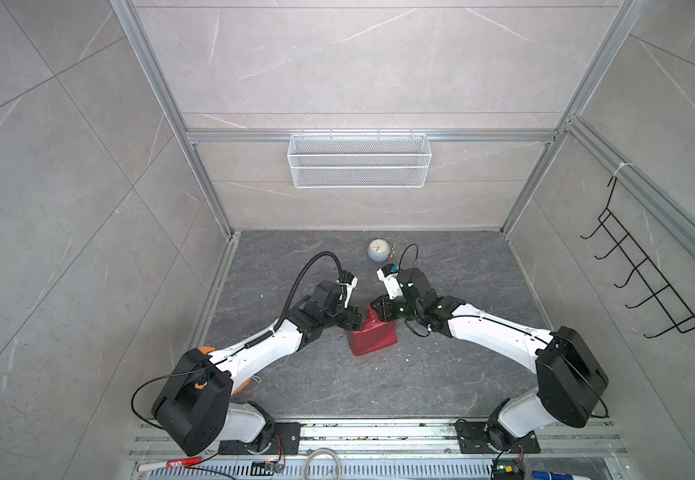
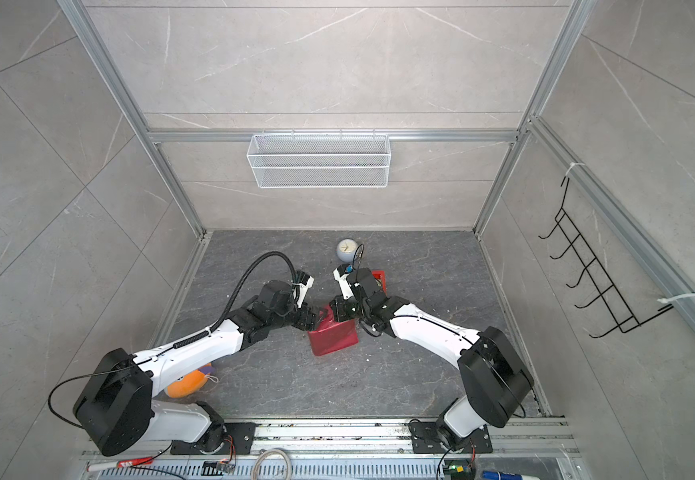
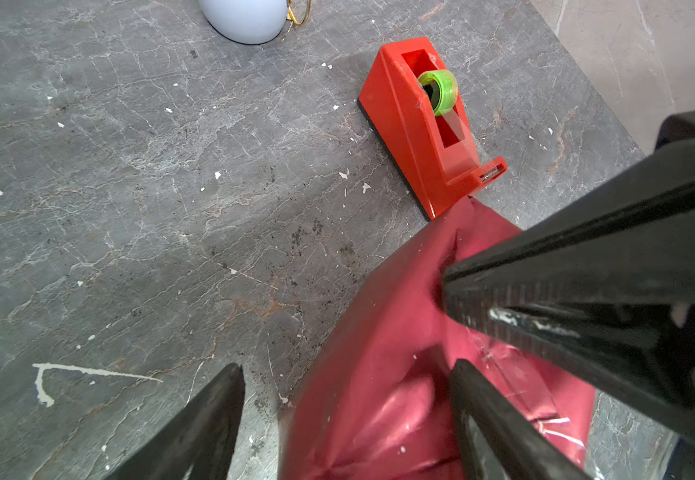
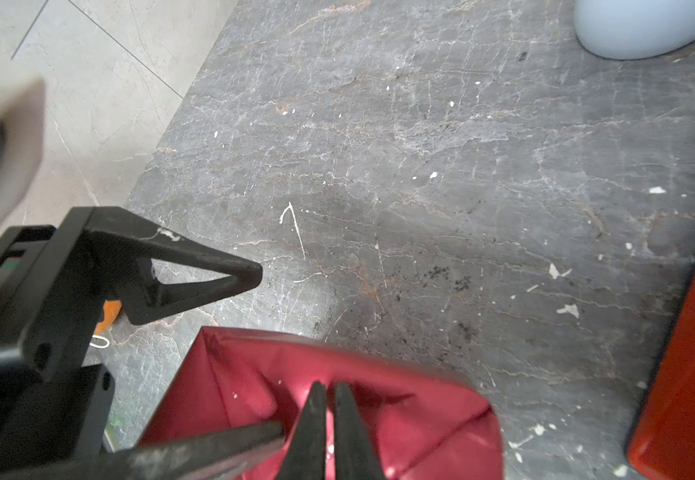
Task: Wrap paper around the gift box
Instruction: 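Lower the wrapped box flat onto the table with both grippers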
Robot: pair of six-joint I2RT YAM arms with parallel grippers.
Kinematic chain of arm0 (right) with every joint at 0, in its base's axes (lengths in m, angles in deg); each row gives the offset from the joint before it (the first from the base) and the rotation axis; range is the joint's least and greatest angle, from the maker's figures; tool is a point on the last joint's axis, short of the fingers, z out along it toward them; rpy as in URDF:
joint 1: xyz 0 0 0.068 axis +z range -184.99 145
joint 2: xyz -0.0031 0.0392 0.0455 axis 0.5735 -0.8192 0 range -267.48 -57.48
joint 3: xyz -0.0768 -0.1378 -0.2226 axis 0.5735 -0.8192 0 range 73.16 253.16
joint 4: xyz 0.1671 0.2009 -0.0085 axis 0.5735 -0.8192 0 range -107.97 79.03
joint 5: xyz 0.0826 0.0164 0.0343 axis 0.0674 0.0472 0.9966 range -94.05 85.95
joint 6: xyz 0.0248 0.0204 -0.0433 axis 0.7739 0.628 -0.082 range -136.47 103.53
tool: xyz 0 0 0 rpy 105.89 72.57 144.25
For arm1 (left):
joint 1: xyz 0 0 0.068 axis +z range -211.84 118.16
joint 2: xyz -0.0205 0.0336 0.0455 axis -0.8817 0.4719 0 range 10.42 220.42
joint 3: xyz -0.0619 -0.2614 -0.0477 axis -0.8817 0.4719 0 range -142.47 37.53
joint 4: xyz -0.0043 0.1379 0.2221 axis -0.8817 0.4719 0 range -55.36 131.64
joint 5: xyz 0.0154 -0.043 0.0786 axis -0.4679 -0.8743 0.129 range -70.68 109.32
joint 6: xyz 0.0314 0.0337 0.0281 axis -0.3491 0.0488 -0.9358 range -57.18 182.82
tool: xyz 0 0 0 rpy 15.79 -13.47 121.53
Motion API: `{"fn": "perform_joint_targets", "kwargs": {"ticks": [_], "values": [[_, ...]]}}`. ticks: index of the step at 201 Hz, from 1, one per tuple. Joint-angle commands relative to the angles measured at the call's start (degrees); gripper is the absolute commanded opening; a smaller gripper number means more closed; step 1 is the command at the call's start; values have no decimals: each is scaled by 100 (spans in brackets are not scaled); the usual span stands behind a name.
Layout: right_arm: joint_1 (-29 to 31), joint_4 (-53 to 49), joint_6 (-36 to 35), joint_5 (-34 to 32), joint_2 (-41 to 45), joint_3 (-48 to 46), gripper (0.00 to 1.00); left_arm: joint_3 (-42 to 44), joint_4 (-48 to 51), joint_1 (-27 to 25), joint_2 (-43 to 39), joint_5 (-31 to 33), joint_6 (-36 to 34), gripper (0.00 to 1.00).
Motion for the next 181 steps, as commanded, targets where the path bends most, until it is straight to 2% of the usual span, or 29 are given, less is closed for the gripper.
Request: {"fn": "perform_joint_targets", "kwargs": {"ticks": [1, 30, 45, 83, 102, 133, 153, 181], "values": [[-234, -196, -8, -201, 285, 90, 13, -104, 691, -24, -44, -90, -234, 79], [-240, -345, -213, -287, 1170, -439, 22, -355, 554, -21, -214, 149, -162, 80], [-223, -475, -256, -408, 1689, -811, 32, -387, 377, -22, -386, 362, -104, 82], [8, -734, -529, -729, 2524, -1517, 50, 97, 430, -29, -1298, 813, 166, 85], [161, -711, -701, -872, 2496, -1648, 60, 644, 697, -109, -2053, 869, 542, 92], [286, -432, -917, -784, 1970, -1617, 63, 1326, 1138, -745, -2839, 1206, 1072, 98], [305, -180, -909, -779, 1647, -1579, 64, 1572, 963, -1000, -2749, 1145, 1195, 99], [305, -47, -776, -870, 1275, -1360, 64, 1429, 473, -1030, -2031, 1062, 1193, 98]]}}
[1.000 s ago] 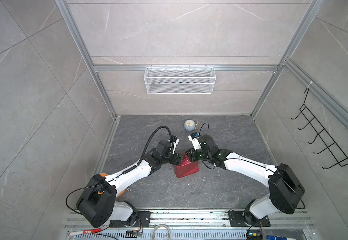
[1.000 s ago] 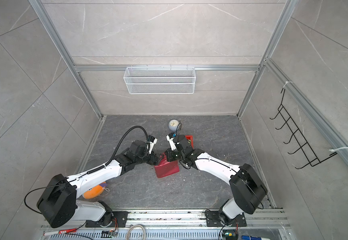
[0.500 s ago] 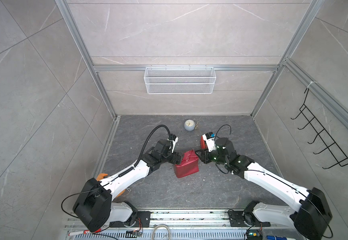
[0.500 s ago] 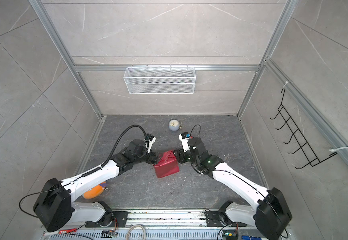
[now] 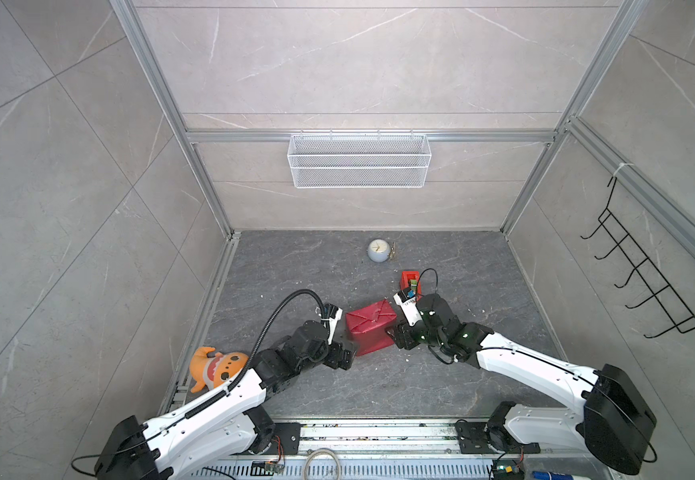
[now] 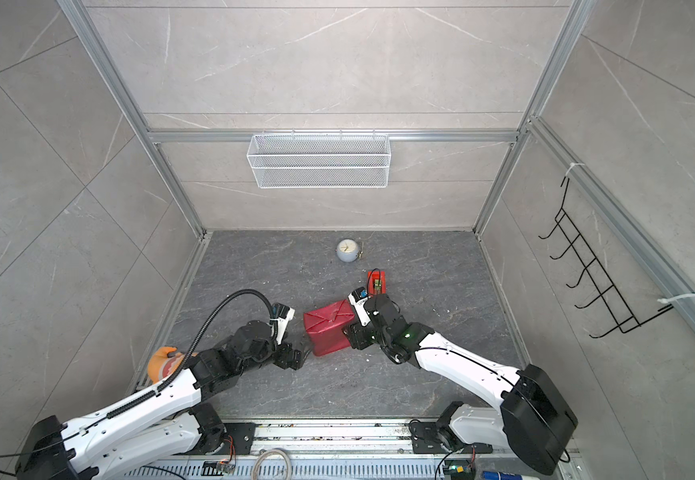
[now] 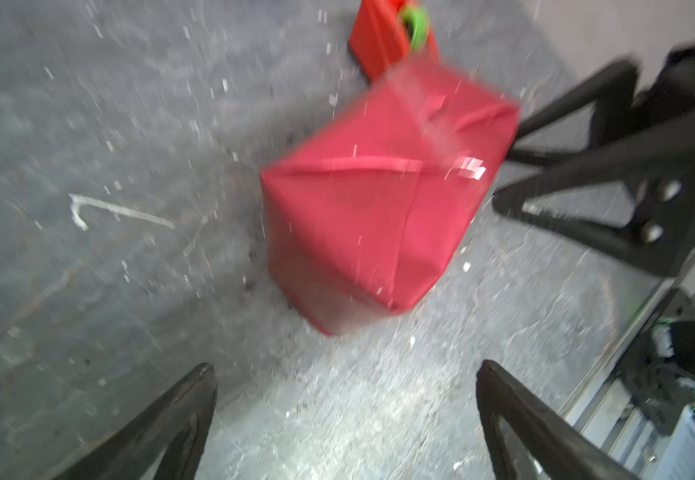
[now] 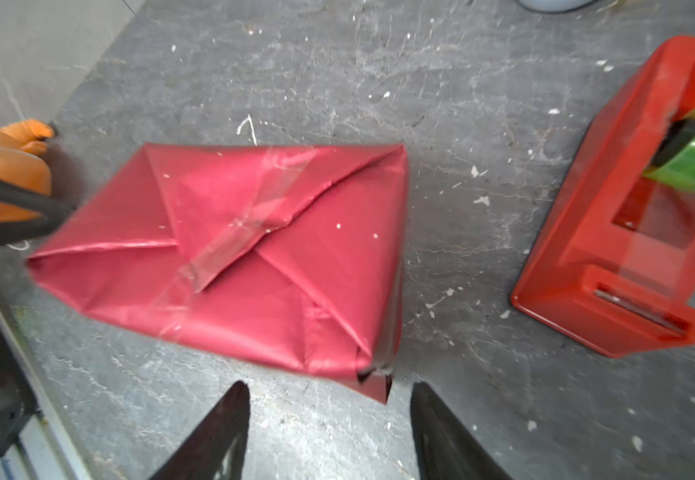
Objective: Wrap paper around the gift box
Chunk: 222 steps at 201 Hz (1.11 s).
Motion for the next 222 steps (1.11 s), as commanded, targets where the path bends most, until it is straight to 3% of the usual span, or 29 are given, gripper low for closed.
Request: {"fn": "perform_joint_targets", "kwargs": {"ticks": [1, 30, 59, 86, 124, 171, 194, 222], "values": [[32, 269, -8, -178, -242, 247, 64, -206, -462, -16, 476, 41, 196, 98], [33, 199, 100, -332, -497, 606, 64, -661, -718, 217, 1178, 105, 93, 94], [23, -60, 308, -818, -932, 1145, 63, -1033, -777, 938, 1575, -436, 206, 90], [-43, -211, 467, -869, -1296, 1689, 64, -1463, -713, 1546, 1836, -902, 266, 90], [-464, 212, 1073, -4, -1648, 1938, 69, -1541, -1044, 2210, 2005, -1434, 839, 93], [-780, 320, 1631, 599, -3041, 2970, 75, -1864, -1456, 2724, 3078, -1504, 1533, 94], [-881, 325, 1783, 1067, -3580, 3359, 76, -2110, -1679, 2747, 3719, -2032, 1747, 91], [-872, 760, 2041, 1654, -3418, 2841, 73, -2230, -1877, 2494, 4063, -2622, 1792, 87]]}}
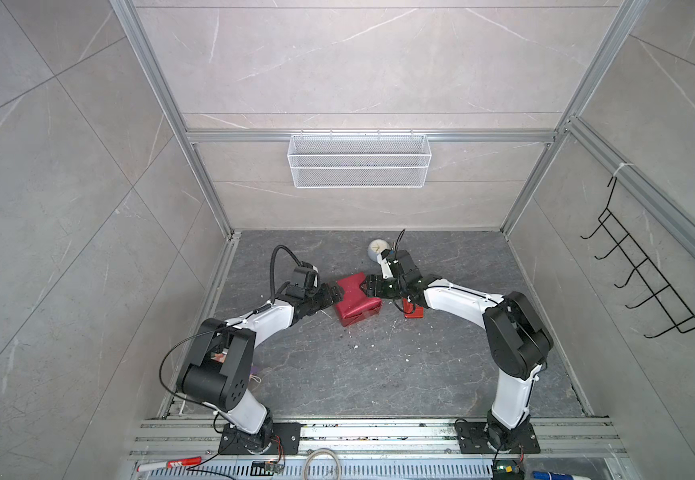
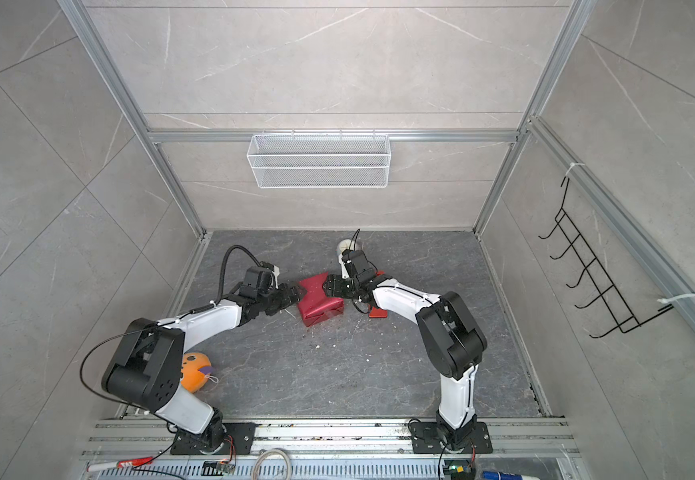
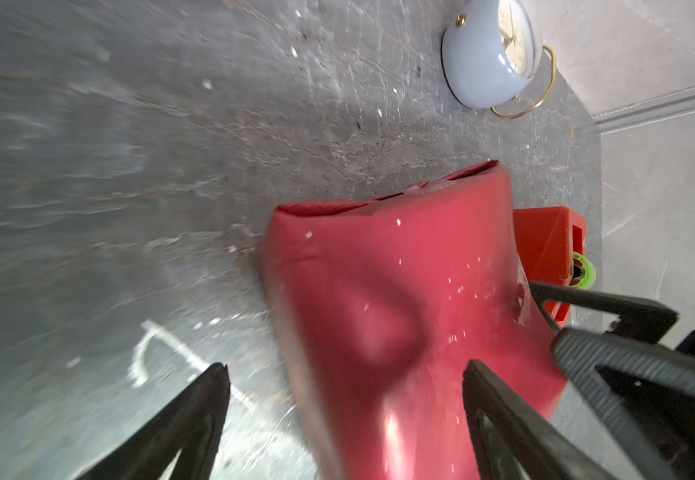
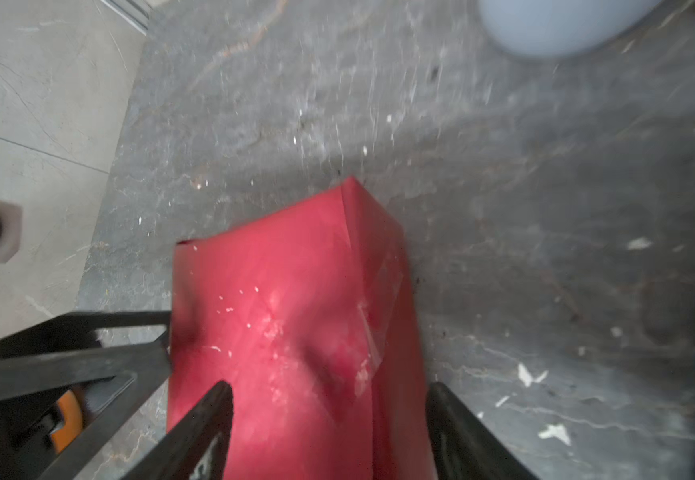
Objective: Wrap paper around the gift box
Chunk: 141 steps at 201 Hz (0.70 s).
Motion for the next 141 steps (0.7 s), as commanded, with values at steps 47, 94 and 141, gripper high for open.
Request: {"fn": "perform_joint_targets", "kwargs": {"ticks": [47, 94, 141], "values": [[232, 1039, 828, 1106, 1332, -1909, 69, 120, -574, -397, -75, -871, 124, 87], [-12, -655, -87, -1046, 3052, -2472, 77, 311, 143, -304, -794, 68, -646, 92], [-543, -1529, -1005, -3487, 4223, -2554, 99, 1272, 88, 36, -2488, 2458, -1651, 100]]}}
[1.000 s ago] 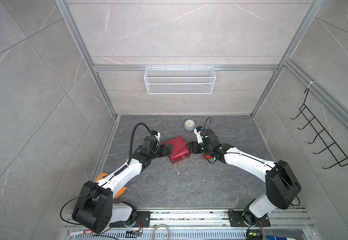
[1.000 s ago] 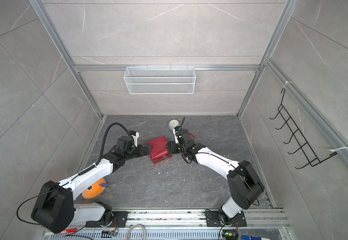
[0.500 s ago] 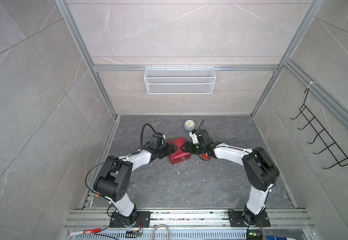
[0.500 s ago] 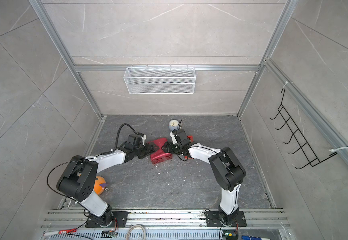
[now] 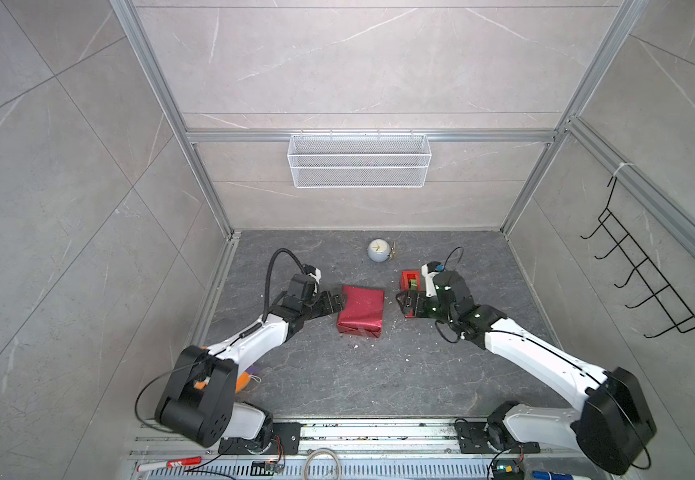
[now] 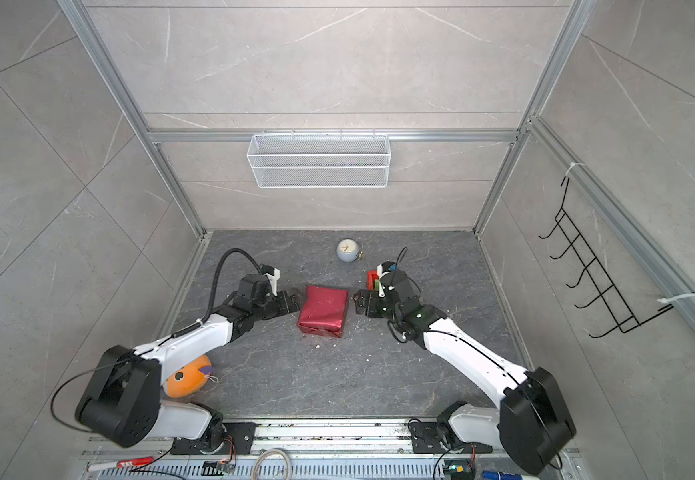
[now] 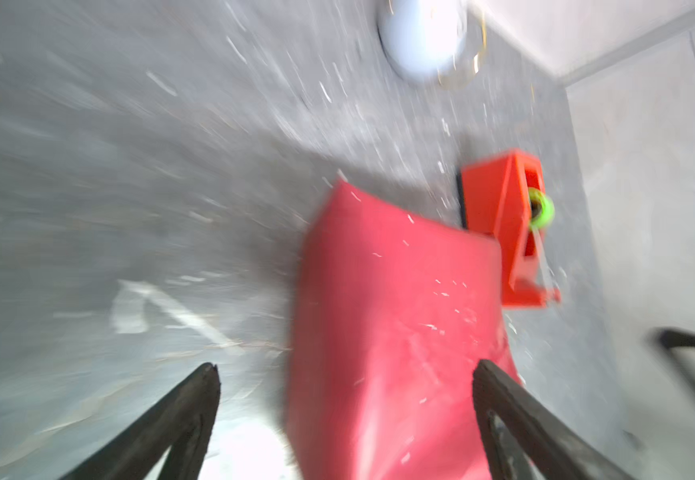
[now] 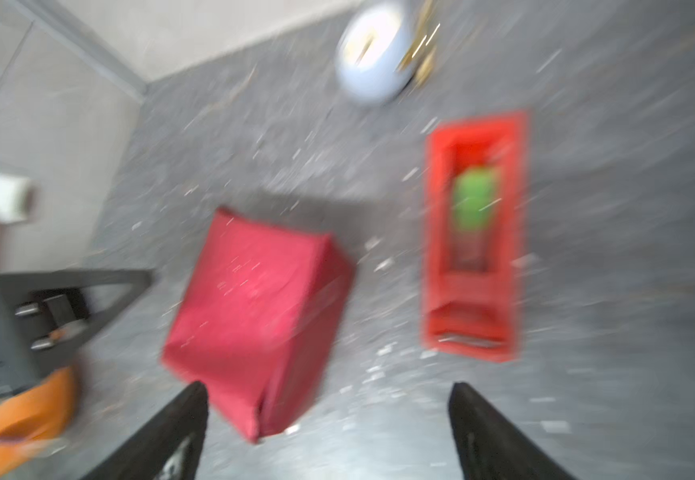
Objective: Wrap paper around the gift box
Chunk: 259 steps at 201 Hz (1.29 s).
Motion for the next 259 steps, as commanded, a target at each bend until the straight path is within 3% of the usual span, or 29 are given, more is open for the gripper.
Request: {"fn": "perform_joint_targets", "kwargs": {"ticks": [1, 31, 60, 87, 109, 127, 143, 166, 180, 193, 203, 216, 230, 259], "values": [[-245, -738, -686, -1690, 285, -127, 99, 353, -61, 188, -717, 1565, -805, 99], [-707, -322, -951, -2908, 324, -390, 99, 870, -547, 434, -1208, 2917, -1611, 100], [-1130, 970, -1419, -3184, -135, -955, 100, 1230, -1136, 815, -1084, 3715, -2084, 100], [-1297, 2335, -1929, -2991, -632, -1489, 100, 1244, -1378, 1189, -889, 3321, -2519, 100], [-1449, 3396, -2200, -2591, -822, -1959, 100, 1819, -2675, 1459, -615, 2851, -3051, 100], [-1636, 3955, -2315, -2299, -958, -2171, 100, 2235, -3892, 1889, -111, 2284, -3038, 99], [-1758, 4291, -2429, -2124, -930, -2314, 100, 2055, -3579, 2054, -25, 1999, -3083, 99], [-2069, 4919, -2564, -1603, -866, -2608, 100, 2392, -4895, 2289, 619, 1724, -3141, 99], [-2284, 5841, -2507, -1262, -1123, -2971, 100, 2501, -5863, 2391, 1218, 1631, -3171, 99], [-2415, 6547, -2536, -874, -1524, -3149, 99, 2214, -4792, 2435, 940, 1373, -3080, 100], [-2419, 6948, -2630, -823, -1801, -3124, 100, 2126, -4943, 2450, 1112, 1226, -3183, 99], [-2412, 6163, -2624, -807, -1600, -2922, 99, 2051, -4576, 2495, 1008, 1106, -3156, 99], [-2410, 6628, -2667, -818, -1756, -3015, 99, 2072, -4694, 2499, 1042, 1127, -3164, 100], [-2403, 6418, -2680, -792, -1697, -2950, 99, 2076, -4658, 2492, 1022, 1159, -3157, 100]]}}
